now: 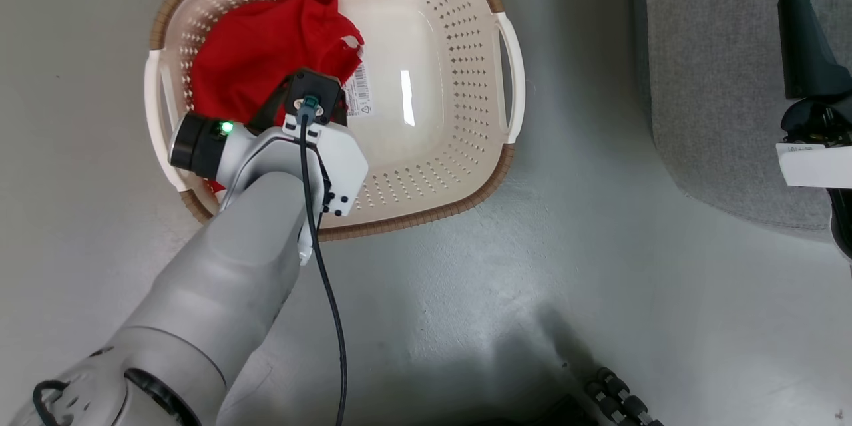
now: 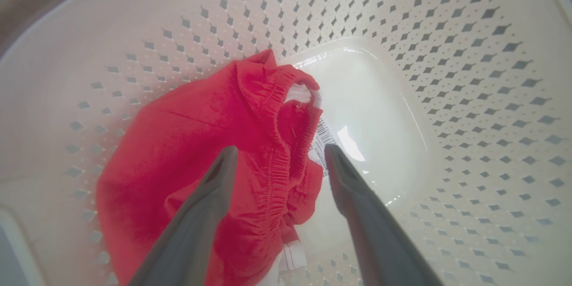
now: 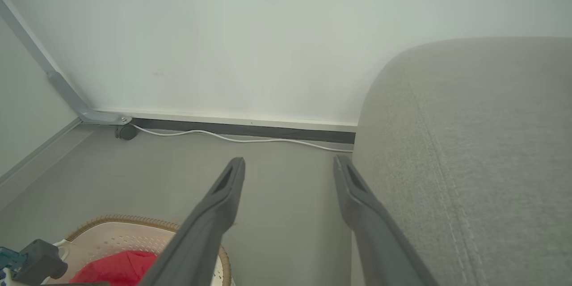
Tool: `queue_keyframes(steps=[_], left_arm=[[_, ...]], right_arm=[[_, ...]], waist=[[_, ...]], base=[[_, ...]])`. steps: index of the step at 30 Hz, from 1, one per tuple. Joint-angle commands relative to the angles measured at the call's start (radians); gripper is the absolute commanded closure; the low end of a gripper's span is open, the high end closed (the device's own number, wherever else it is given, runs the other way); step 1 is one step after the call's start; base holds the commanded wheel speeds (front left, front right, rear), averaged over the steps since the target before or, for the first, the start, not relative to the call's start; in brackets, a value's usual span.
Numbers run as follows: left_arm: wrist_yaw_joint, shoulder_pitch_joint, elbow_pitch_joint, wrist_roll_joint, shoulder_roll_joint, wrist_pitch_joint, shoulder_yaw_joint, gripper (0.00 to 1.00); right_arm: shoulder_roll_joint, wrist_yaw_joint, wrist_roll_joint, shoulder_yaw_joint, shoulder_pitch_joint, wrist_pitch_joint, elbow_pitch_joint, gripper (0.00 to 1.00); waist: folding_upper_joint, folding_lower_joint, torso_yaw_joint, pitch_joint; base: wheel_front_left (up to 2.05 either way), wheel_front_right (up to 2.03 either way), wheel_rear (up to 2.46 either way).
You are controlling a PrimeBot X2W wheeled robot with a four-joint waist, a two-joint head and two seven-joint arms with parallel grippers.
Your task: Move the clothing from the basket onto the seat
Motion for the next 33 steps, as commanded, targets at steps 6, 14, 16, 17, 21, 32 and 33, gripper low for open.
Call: queue_keyframes(steps=[6,14,16,17,21,32,33], left_arm=[[0.046,-0.065,0.053,0.004,0.006,0.083,-0.066,0.00],[0.079,-0.128,0.126,0.048,0.006,0.184,-0.165,0.00],[0.080,-0.139,0.138,0.054,0.006,0.200,-0.180,0.00],[0.079,-0.142,0.145,0.055,0.006,0.207,-0.185,0.00],[0.078,-0.160,0.166,0.051,0.006,0.207,-0.186,0.00],[0.069,-0.149,0.190,0.015,0.035,0.196,-0.165,1.00],[0.068,-0.150,0.191,0.012,0.036,0.194,-0.163,1.00]], right_arm=[[-0.012,0.003,0.011,0.009,0.021,-0.010,-0.034,0.00],[0.002,0.003,0.015,0.007,0.023,-0.010,-0.046,0.00],[0.006,0.003,0.019,0.010,0.020,-0.010,-0.050,0.00],[0.008,0.003,0.020,0.011,0.019,-0.010,-0.053,0.00],[0.009,0.003,0.025,0.011,0.011,-0.010,-0.062,0.00],[0.012,0.003,0.028,0.005,-0.001,-0.010,-0.069,0.00],[0.011,0.003,0.028,0.003,-0.001,-0.010,-0.069,0.00]], waist=[[0.0000,0.0000,-0.014,0.038],[0.0000,0.0000,-0.027,0.067],[0.0000,0.0000,-0.035,0.075],[0.0000,0.0000,-0.038,0.079],[0.0000,0.0000,-0.053,0.101],[0.0000,0.0000,-0.070,0.112],[0.0000,0.0000,-0.068,0.112]], base=[[0.00,0.00,0.00],[0.00,0.00,0.00],[0.00,0.00,0.00],[0.00,0.00,0.00],[0.00,0.00,0.00],[0.00,0.00,0.00],[0.00,0.00,0.00]])
